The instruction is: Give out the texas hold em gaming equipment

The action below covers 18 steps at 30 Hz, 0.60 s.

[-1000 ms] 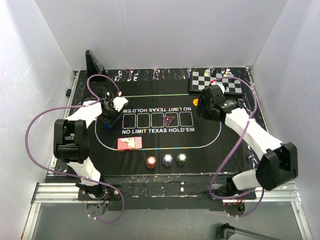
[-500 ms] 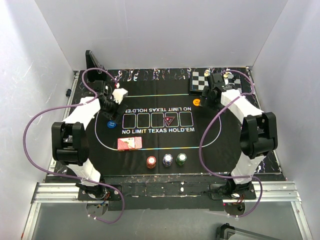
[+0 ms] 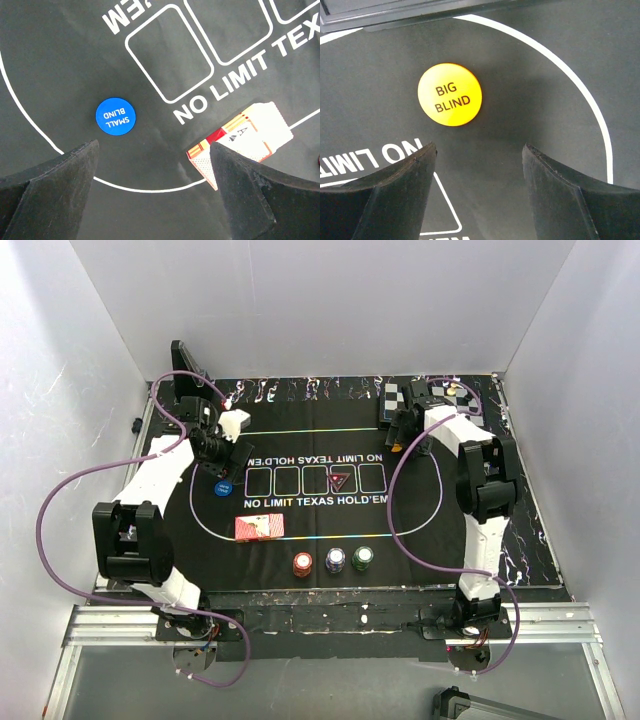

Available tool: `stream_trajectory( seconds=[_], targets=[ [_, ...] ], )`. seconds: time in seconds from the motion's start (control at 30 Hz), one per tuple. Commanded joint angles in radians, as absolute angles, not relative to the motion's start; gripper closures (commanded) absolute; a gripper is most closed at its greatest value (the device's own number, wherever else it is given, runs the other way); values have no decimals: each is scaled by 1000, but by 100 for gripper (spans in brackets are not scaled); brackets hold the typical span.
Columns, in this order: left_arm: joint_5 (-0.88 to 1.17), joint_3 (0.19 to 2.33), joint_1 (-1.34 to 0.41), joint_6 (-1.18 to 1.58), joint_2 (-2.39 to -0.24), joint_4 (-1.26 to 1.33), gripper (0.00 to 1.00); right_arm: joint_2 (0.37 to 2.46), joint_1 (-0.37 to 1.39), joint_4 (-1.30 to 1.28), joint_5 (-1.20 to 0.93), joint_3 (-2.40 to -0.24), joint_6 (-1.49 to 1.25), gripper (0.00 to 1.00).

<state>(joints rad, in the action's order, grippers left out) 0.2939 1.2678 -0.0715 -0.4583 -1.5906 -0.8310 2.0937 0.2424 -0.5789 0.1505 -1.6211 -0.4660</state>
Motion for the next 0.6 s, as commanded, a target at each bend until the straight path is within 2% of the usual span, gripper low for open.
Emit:
stream_trajectory(
  seconds=[0.0, 0.57],
  targets=[
    [327, 1299, -74, -423, -1539, -850, 6, 2120, 241, -580, 137, -1684, -443, 24],
    [337, 1302, -72, -400, -1531, -838, 6, 2266, 290, -594, 181, -1829, -370, 26]
  ],
)
